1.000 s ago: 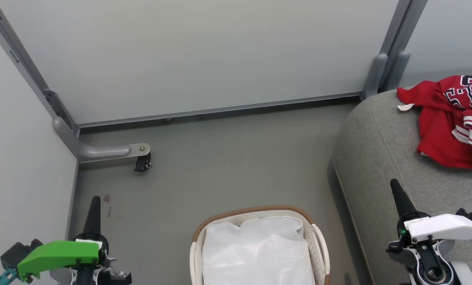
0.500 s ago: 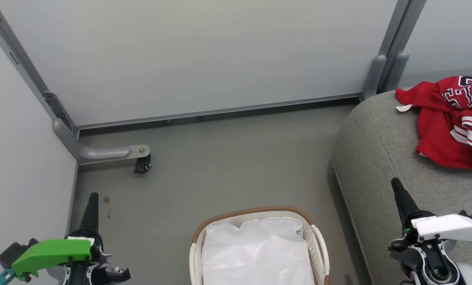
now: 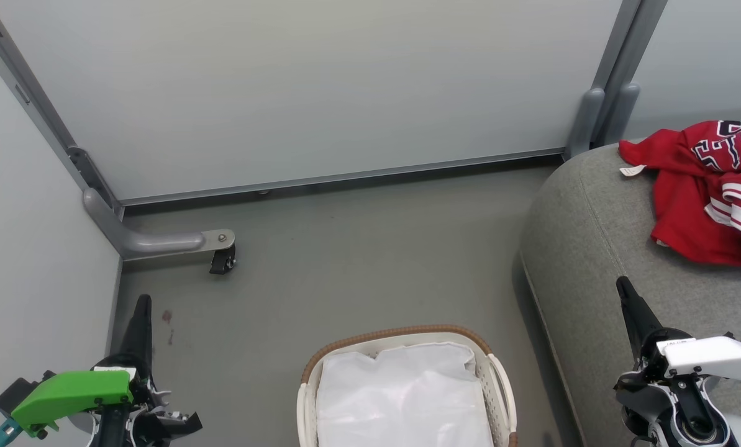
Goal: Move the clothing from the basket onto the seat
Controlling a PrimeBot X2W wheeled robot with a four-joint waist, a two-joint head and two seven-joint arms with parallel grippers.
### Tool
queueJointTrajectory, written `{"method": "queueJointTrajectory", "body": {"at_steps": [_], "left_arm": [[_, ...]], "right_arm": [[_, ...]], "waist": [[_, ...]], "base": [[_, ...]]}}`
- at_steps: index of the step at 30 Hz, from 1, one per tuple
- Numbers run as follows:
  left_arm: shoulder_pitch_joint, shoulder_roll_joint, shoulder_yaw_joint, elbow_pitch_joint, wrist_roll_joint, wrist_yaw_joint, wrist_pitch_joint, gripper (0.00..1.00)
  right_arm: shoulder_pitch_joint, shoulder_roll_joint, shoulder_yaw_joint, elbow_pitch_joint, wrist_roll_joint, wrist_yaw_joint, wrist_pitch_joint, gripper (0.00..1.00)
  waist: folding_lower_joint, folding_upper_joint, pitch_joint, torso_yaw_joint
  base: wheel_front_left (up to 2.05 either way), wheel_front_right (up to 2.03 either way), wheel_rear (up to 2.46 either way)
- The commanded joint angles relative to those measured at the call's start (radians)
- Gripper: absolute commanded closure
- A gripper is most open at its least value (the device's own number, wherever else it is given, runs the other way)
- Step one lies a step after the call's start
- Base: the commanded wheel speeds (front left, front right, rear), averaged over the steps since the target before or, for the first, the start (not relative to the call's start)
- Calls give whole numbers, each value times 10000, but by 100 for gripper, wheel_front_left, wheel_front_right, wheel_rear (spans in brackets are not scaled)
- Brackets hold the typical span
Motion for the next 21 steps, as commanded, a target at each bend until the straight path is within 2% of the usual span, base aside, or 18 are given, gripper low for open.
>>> {"method": "queueJointTrajectory", "body": {"at_steps": [1, 11, 21], "left_arm": [[-143, 64, 61, -38, -175, -70, 70, 100], [-212, 59, 165, -43, -718, -101, 240, 100], [-188, 47, 171, -37, -672, -98, 234, 100]], "right_arm": [[101, -64, -39, -67, 216, -6, 63, 100], [133, -68, -98, -129, 841, -7, 215, 100], [132, -68, -95, -122, 808, -7, 211, 100]], "waist": [[0, 0, -6, -3], [0, 0, -42, -20], [0, 0, -42, -20]], "base": [[0, 0, 0], [0, 0, 0], [0, 0, 0]]}}
